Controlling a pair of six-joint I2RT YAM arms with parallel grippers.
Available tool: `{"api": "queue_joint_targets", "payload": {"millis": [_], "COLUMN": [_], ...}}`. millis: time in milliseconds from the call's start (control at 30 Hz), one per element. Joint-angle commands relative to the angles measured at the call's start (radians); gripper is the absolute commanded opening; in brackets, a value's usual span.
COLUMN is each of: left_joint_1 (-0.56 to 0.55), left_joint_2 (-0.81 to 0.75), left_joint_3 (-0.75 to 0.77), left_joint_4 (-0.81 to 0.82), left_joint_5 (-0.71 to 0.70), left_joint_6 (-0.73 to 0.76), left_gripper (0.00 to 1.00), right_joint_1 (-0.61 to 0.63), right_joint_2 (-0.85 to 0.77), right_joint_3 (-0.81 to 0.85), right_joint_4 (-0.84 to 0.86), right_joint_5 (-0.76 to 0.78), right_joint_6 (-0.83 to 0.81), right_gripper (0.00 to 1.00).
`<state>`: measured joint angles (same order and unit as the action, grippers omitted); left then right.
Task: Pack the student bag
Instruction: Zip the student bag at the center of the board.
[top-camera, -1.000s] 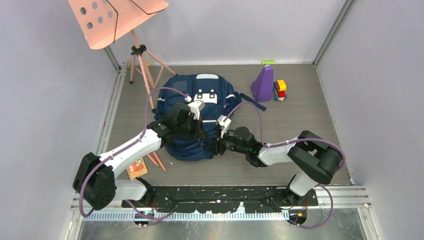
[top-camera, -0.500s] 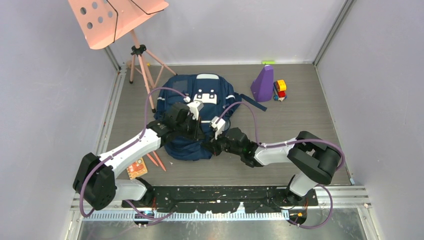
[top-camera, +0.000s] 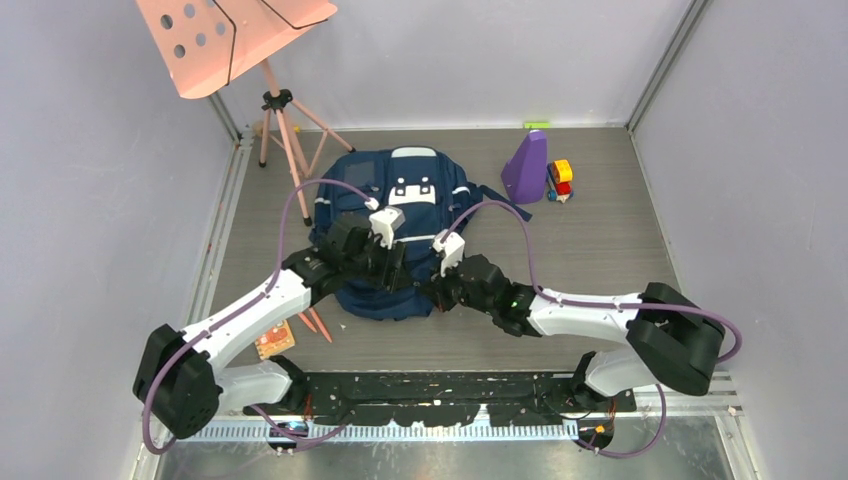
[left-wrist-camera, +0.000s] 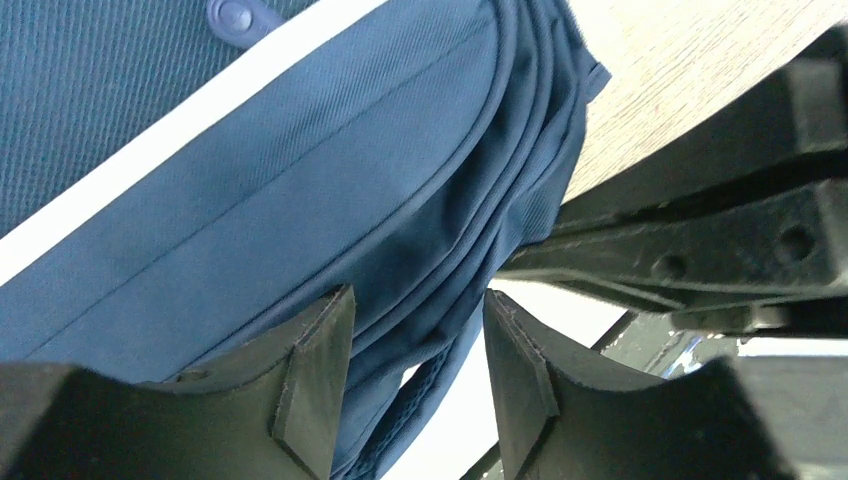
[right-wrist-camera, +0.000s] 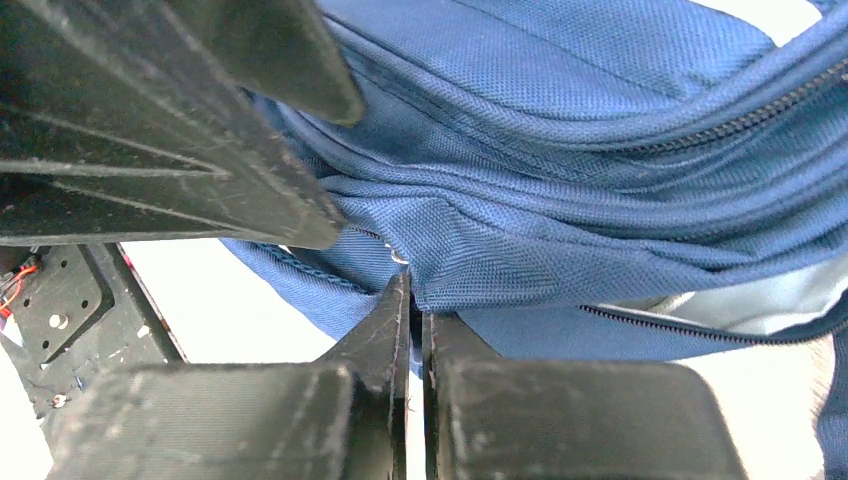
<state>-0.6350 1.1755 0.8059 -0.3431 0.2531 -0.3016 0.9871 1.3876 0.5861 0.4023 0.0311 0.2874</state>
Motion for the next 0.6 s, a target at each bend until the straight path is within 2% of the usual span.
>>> {"api": "queue_joint_targets", "payload": {"millis": [0, 267, 300, 500, 533, 567], "left_joint_1": [-0.023, -0.097, -0.108, -0.166, -0.168, -0.170], "left_joint_2": [-0.045, -0.028, -0.016, 0.033, 0.035, 0.034], "left_joint_3": [-0.045, -0.088, -0.085, -0.054, -0.052, -0.050], "left_joint_4": [-0.006, 0.021, 0.024, -0.013, -0.020, -0.028], "left_joint_5": [-0.026, -0.070, -0.076, -0.190, -0.213, -0.232], "left_joint_6": [0.026, 0.035, 0.037, 0.056, 0.055, 0.053], "left_gripper": [0.53, 0.54, 0.51, 0.04, 0.00, 0.00], "right_joint_1": [-0.001, -0.001, -0.001, -0.001, -0.001, -0.002], "right_joint_2": [-0.089, -0.140, -0.142, -0.179, -0.192, -0.199], "right_joint_3": [0.004, 0.002, 0.004, 0.038, 0.044, 0.046], "right_joint_4": [-0.041, -0.074, -0.077, -0.199, -0.241, -0.264], "right_joint_5": [0.068, 0.071, 0.073, 0.157, 0.194, 0.213], "right_joint_6": [0.030, 0.045, 0.047, 0.064, 0.070, 0.074], "right_gripper": [0.01, 0.01, 0.01, 0.01, 0.01, 0.01]}}
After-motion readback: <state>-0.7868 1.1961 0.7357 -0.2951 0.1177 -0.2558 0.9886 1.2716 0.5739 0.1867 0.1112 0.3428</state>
